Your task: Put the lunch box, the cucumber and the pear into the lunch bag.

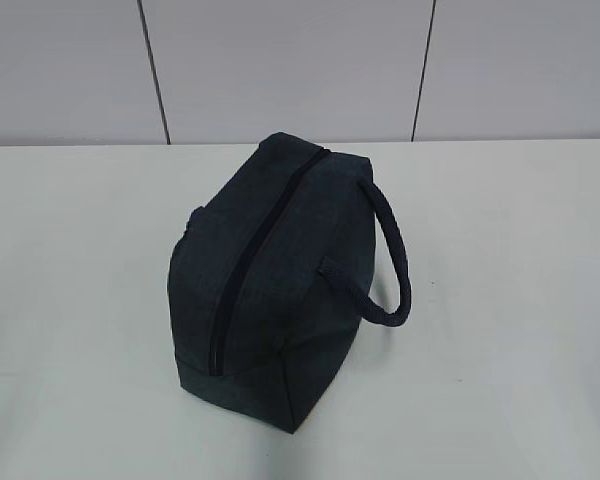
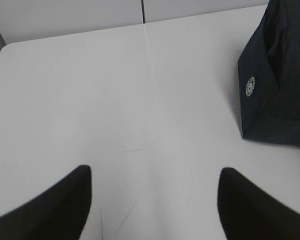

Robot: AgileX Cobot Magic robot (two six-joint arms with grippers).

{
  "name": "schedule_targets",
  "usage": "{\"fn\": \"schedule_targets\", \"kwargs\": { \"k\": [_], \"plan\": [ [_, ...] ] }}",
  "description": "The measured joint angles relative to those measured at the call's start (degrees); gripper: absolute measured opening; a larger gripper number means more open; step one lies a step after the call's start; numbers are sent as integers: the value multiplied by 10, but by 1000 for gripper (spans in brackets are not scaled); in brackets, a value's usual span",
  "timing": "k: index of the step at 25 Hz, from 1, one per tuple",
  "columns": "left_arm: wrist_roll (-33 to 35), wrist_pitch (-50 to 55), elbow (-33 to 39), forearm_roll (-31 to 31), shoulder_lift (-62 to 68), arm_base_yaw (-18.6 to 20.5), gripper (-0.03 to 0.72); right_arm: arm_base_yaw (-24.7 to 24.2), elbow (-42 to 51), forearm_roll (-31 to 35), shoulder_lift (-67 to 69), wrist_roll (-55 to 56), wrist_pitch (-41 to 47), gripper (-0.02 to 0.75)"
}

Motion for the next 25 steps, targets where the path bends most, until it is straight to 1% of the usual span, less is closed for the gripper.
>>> {"fn": "schedule_targets", "kwargs": {
  "k": [4, 25],
  "plan": [
    [0, 0, 0, 0, 0, 0, 465, -15, 0, 0, -1, 1, 0, 457],
    [0, 0, 0, 0, 0, 0, 465, -15, 0, 0, -1, 1, 0, 457]
  ]
}}
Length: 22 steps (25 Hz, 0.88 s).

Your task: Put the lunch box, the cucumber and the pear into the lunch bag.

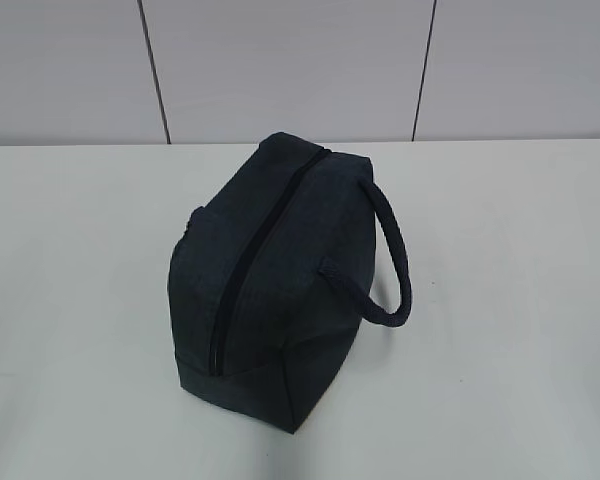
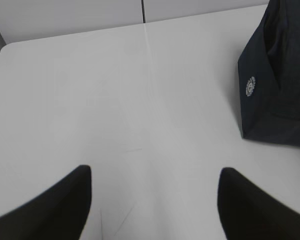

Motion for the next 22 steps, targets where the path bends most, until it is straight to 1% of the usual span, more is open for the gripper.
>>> {"fn": "schedule_targets", "kwargs": {
  "k": [22],
  "plan": [
    [0, 0, 0, 0, 0, 0, 465, 0, 0, 0, 0, 0, 0, 457]
  ]
}}
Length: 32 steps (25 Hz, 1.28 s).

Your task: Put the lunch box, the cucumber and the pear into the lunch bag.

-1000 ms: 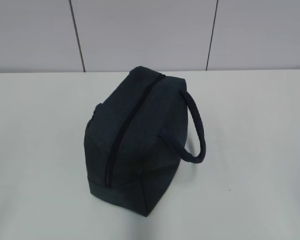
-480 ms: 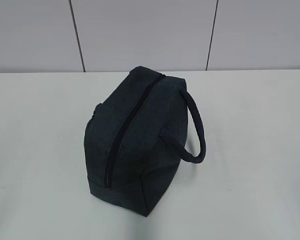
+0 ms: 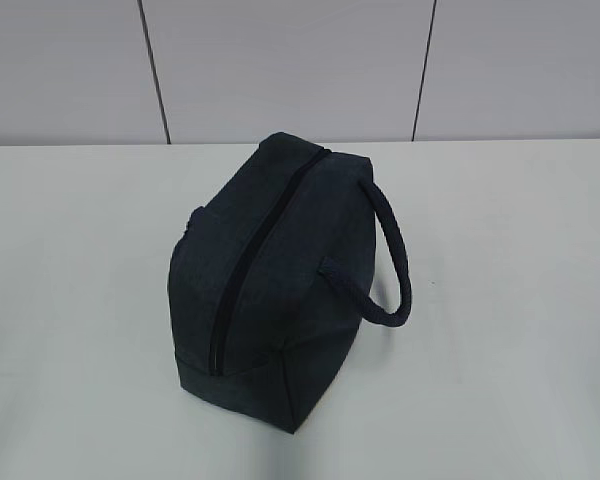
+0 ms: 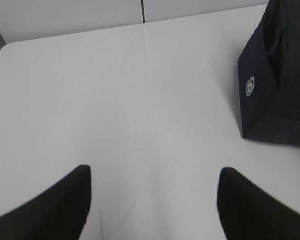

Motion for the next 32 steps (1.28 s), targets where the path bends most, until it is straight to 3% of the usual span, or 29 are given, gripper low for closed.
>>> {"fn": "schedule_targets", "kwargs": {
  "k": [32],
  "plan": [
    [0, 0, 0, 0, 0, 0, 465, 0, 0, 0, 0, 0, -1, 457]
  ]
}}
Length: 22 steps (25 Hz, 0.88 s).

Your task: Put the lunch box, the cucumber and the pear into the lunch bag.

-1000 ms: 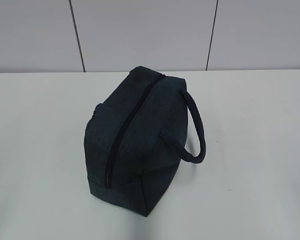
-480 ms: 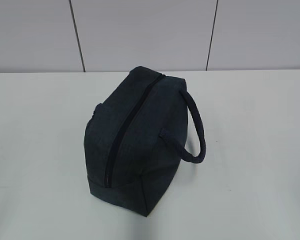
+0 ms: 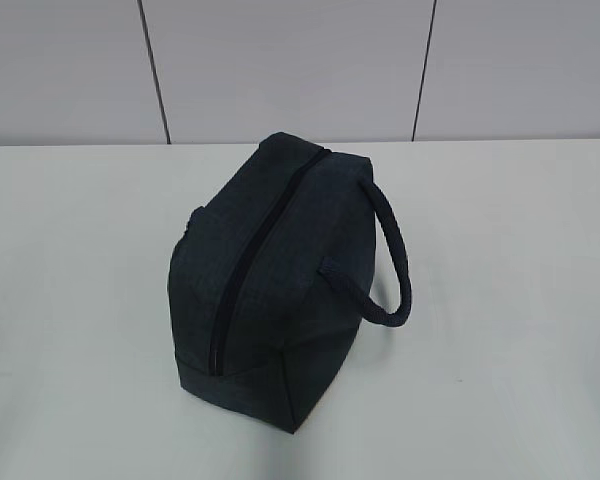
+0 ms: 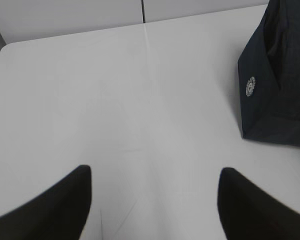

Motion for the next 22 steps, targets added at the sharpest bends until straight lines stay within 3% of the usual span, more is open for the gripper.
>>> {"fn": "schedule_targets", "kwargs": {
  "k": [22],
  "plan": [
    [0, 0, 0, 0, 0, 0, 465, 0, 0, 0, 0, 0, 0, 457]
  ]
}}
